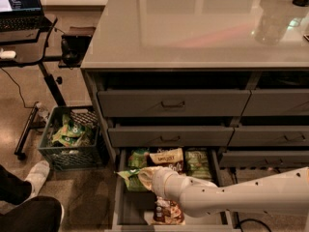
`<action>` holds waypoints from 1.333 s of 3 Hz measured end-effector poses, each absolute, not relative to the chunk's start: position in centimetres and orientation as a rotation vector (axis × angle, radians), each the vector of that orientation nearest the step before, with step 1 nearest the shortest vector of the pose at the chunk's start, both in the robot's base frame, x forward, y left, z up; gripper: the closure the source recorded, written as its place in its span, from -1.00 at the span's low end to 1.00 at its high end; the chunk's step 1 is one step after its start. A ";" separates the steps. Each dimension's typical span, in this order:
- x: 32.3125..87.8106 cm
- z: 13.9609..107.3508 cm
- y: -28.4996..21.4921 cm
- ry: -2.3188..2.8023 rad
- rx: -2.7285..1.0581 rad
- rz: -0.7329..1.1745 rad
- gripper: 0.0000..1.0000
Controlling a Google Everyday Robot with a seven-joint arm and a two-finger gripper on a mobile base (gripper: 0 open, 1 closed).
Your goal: Pick green rice chip bag from bottom drawer and place on counter
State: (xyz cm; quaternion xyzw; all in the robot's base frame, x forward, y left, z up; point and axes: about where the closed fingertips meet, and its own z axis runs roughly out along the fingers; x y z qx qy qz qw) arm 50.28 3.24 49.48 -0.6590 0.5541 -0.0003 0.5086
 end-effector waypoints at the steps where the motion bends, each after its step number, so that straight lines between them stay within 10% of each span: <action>1: 51.9 50.9 3.3 1.303 -1.582 0.001 1.00; 4: 57.5 55.7 3.2 1.207 -1.605 -0.031 1.00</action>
Offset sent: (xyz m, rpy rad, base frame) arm 0.1052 -0.0406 0.0771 0.0295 -0.1011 0.0741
